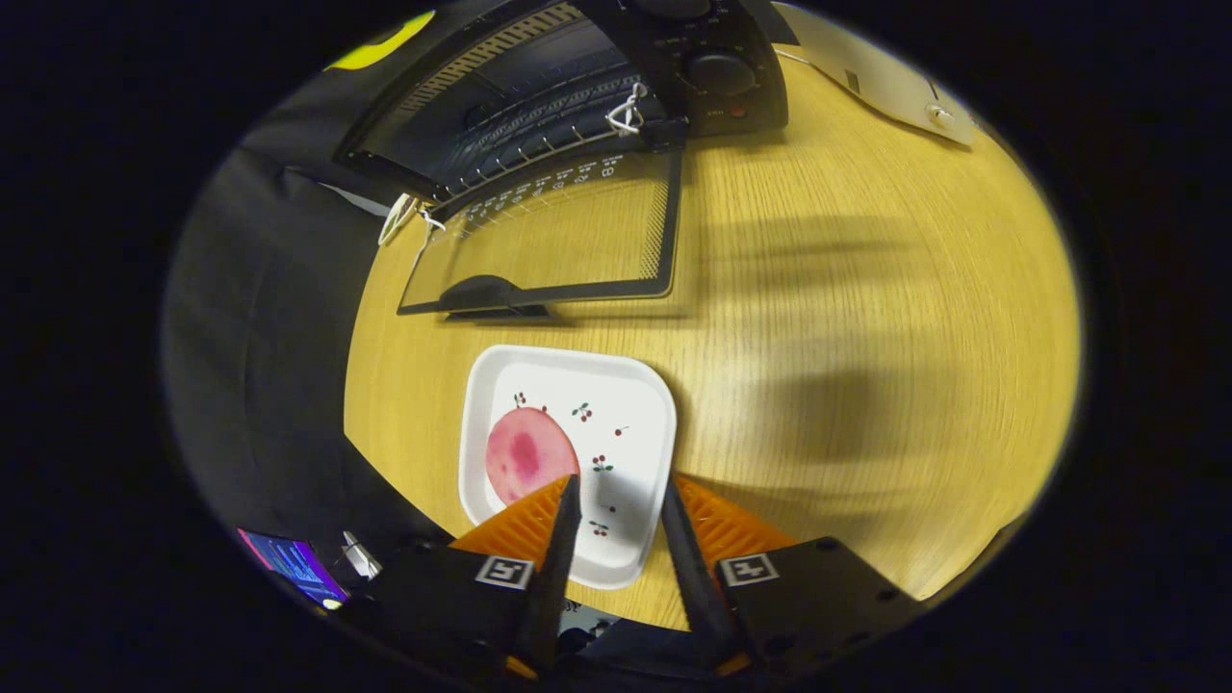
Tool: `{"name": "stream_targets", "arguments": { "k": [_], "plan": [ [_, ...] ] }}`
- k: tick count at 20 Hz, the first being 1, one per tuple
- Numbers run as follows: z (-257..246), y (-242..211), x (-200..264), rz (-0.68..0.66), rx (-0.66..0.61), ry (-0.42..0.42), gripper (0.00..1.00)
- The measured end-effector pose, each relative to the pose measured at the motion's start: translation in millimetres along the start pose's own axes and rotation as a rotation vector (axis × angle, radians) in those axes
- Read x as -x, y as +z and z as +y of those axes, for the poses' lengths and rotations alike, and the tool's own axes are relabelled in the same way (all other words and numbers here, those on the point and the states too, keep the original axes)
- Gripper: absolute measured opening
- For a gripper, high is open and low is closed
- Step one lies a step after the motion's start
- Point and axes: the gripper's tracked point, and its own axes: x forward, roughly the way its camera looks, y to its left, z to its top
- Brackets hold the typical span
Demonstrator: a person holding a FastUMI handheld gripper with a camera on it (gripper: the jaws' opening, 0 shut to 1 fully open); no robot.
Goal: Open the toaster oven, put the food inside, and close the toaster oven door.
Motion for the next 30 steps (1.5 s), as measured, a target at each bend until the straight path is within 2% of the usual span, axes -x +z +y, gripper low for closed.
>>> {"name": "stream_targets", "arguments": {
  "k": [3,4,6,10,19,25,30],
  "plan": [
    [-6,0,1,0.019,-0.012,0.001,0.31],
    [-11,0,0,0.021,-0.018,-0.013,0.24],
    [-10,-3,0,0.047,-0.044,0.013,0.08],
    [-11,-2,-1,0.039,-0.063,0.048,0.02],
    [5,-11,9,-0.053,-0.063,0.114,0.02],
    [26,-26,17,-0.121,-0.143,0.164,0.02],
    [50,-38,23,-0.213,-0.274,0.238,0.02]
  ]
}}
